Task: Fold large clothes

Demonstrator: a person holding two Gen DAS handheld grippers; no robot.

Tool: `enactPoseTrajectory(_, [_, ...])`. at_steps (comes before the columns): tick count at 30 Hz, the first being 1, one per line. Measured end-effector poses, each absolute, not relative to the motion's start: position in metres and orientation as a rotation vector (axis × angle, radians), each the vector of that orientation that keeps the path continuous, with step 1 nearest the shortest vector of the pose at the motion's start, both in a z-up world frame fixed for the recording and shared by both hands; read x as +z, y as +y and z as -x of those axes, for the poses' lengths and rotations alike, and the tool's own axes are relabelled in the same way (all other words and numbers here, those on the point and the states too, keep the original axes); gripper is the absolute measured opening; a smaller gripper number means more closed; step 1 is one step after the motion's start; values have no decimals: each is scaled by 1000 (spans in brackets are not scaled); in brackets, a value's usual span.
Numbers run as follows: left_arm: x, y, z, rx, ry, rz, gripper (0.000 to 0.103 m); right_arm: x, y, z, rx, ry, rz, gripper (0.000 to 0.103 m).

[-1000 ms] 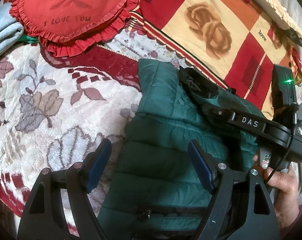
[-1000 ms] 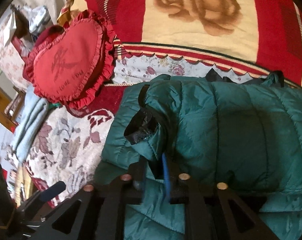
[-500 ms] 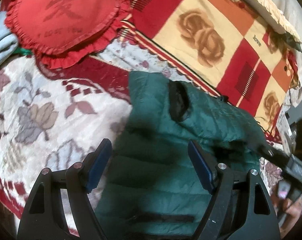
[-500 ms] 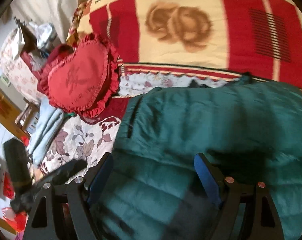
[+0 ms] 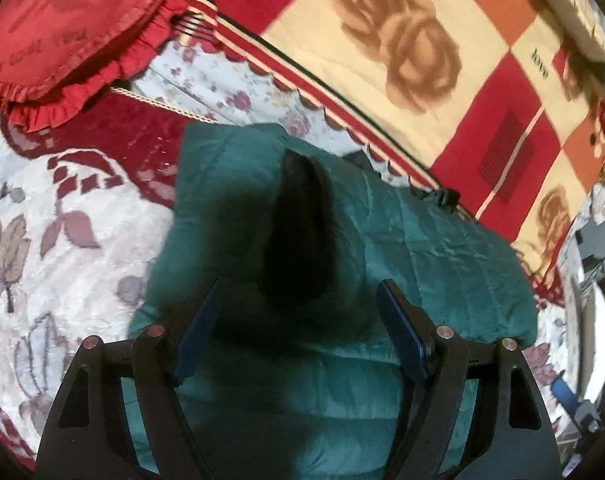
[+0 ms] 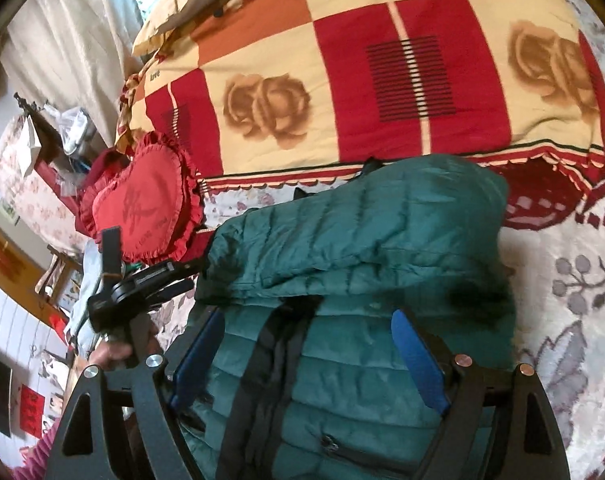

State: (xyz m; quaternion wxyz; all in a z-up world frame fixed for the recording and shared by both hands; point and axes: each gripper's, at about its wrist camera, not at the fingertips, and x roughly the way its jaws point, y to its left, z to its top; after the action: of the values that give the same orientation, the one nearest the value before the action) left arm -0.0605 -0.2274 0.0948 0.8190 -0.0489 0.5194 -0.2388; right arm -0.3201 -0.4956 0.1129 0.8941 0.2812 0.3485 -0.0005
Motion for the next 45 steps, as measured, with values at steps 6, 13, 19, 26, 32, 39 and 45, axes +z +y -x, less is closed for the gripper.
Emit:
enactPoseTrajectory(6, [91,-250,63,-510,1071,54,72,109,-506,326,-21,707,-592,84])
enactPoseTrajectory(13, [125,-245,70,-534,954,-3,13,109,-521,324,-100,684,-608,84])
enactPoseTrajectory(19, [135,-209,51,-470,915,21,12,116,-533,298,-167,641,-627,84])
enactPoseTrajectory(26, [96,-198,39,-412,981,11,12,80,-509,227,-163,799,-501,68])
enactPoseTrajectory(32, [74,-202,41,-413,1001,-13,12,30,-502,200,-209,904,-401,68])
enactPoseTrajectory(39, [67,-208,42,-386,1009,-30,13,23,-493,192,-251,950,-304,68])
enactPoseTrajectory(45, [91,-192,48,-434,1033,35,21,64,-502,223,-239,854,-361,68])
